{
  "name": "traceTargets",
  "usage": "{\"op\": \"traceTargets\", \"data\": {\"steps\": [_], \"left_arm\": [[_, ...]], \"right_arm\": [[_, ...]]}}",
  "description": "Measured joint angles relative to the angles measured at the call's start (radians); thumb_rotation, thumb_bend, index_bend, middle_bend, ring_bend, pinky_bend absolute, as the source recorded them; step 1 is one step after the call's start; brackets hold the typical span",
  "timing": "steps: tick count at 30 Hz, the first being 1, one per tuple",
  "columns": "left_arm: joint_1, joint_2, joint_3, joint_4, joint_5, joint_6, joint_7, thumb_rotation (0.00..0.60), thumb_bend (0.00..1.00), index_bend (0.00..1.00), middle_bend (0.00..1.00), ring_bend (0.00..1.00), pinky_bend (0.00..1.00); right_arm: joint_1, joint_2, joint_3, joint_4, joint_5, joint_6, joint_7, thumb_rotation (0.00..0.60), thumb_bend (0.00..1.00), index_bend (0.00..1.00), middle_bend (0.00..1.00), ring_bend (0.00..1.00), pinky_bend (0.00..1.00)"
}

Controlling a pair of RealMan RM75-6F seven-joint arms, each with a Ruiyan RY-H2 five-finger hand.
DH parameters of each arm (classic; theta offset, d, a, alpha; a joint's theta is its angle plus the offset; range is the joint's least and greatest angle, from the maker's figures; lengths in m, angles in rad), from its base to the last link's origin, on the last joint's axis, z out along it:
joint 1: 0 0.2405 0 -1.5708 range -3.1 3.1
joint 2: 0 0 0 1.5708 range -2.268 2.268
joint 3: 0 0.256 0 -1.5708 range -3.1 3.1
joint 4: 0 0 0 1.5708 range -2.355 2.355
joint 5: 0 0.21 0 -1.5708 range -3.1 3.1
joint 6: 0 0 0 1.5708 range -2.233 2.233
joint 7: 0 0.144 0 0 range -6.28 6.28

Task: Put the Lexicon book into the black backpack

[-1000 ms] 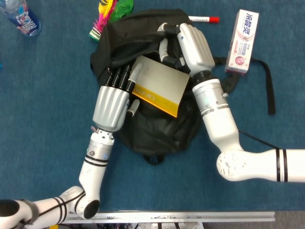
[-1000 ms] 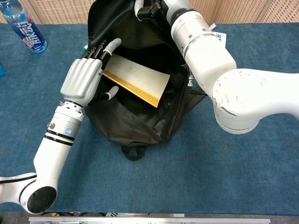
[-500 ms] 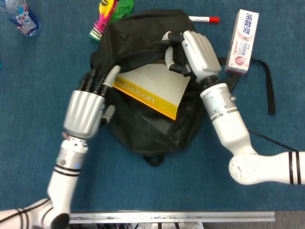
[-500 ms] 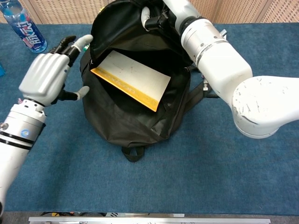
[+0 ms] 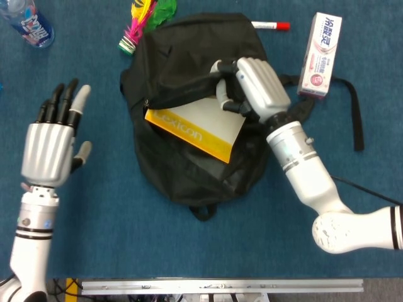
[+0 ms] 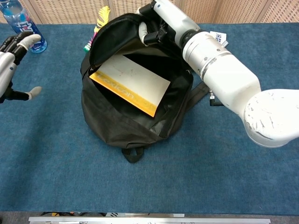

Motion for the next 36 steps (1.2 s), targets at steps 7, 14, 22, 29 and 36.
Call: {"op": "traceTargets", "data": {"steps": [7, 14, 22, 29, 36], "left_arm": [[0.031, 0.060, -0.011, -0.024, -0.016, 0.015, -0.011, 0.600, 0.22, 0.00, 0.00, 0.00, 0.19], [0.050, 0.093, -0.020, -0.040, -0.012, 0.028, -0.019, 0.600, 0.22, 0.00, 0.00, 0.00, 0.19], [0.061, 0.111, -0.032, -0.044, -0.023, 0.025, -0.016, 0.600, 0.22, 0.00, 0.00, 0.00, 0.19], [0.068, 0.133, -0.043, -0.037, -0.017, 0.029, -0.035, 0.600, 0.22, 0.00, 0.00, 0.00, 0.19], [0.072, 0.151, -0.051, -0.030, -0.023, 0.020, -0.063, 0.600, 0.22, 0.00, 0.00, 0.00, 0.19]], "right_arm": [[0.008, 0.014, -0.038, -0.020, -0.004, -0.065, -0.008, 0.600, 0.39, 0.36, 0.35, 0.33, 0.54], [0.016, 0.066, -0.067, -0.059, 0.005, -0.119, -0.019, 0.600, 0.05, 0.08, 0.21, 0.18, 0.39], [0.001, 0.134, -0.073, -0.104, -0.011, -0.119, -0.007, 0.600, 0.00, 0.00, 0.16, 0.14, 0.33], [-0.073, 0.250, -0.098, -0.148, -0.077, -0.060, 0.012, 0.600, 0.14, 0.21, 0.33, 0.20, 0.39], [-0.196, 0.390, -0.192, -0.165, -0.183, 0.028, 0.012, 0.600, 0.32, 0.45, 0.45, 0.36, 0.58]]}}
